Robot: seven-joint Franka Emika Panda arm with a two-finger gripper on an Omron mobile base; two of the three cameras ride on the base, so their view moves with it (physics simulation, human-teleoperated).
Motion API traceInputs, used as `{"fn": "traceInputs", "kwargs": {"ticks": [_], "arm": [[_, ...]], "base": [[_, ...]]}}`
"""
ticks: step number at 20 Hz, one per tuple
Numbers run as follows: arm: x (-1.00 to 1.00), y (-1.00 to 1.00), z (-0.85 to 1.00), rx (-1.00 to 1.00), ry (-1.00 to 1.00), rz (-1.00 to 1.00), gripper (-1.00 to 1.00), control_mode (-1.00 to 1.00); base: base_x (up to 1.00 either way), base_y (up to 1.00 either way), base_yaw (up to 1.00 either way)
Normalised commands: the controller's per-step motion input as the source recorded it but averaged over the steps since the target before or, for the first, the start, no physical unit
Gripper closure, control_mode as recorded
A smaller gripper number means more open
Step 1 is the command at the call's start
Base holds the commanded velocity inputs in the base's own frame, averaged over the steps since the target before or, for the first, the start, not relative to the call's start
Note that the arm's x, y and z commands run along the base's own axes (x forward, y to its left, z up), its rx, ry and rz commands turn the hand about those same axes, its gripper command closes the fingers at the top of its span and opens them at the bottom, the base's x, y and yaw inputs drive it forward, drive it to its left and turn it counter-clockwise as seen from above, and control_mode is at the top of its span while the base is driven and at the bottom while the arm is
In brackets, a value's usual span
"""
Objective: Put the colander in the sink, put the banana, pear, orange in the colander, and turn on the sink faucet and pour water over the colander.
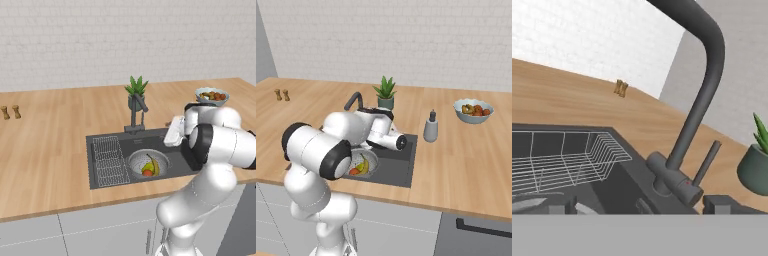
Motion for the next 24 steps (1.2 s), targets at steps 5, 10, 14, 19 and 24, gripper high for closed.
{"fn": "traceInputs", "kwargs": {"ticks": [5, 10, 14, 19, 24], "arm": [[0.2, 0.0, 0.57, 0.02, 0.0, 0.07, -1.0, -1.0], [0.32, 0.1, 0.29, 0.0, 0.03, 0.0, -1.0, -1.0], [0.4, 0.06, -0.08, 0.03, 0.0, 0.0, -1.0, -1.0], [0.4, 0.07, -0.1, 0.05, 0.0, 0.03, -1.0, -1.0], [0.34, 0.05, -0.19, 0.05, 0.0, 0.08, -1.0, -1.0]], "base": [[0.0, 0.0, 0.0], [0.0, 0.0, 0.0], [0.0, 0.0, 0.0], [0.0, 0.0, 0.0], [0.0, 0.0, 0.0]]}}
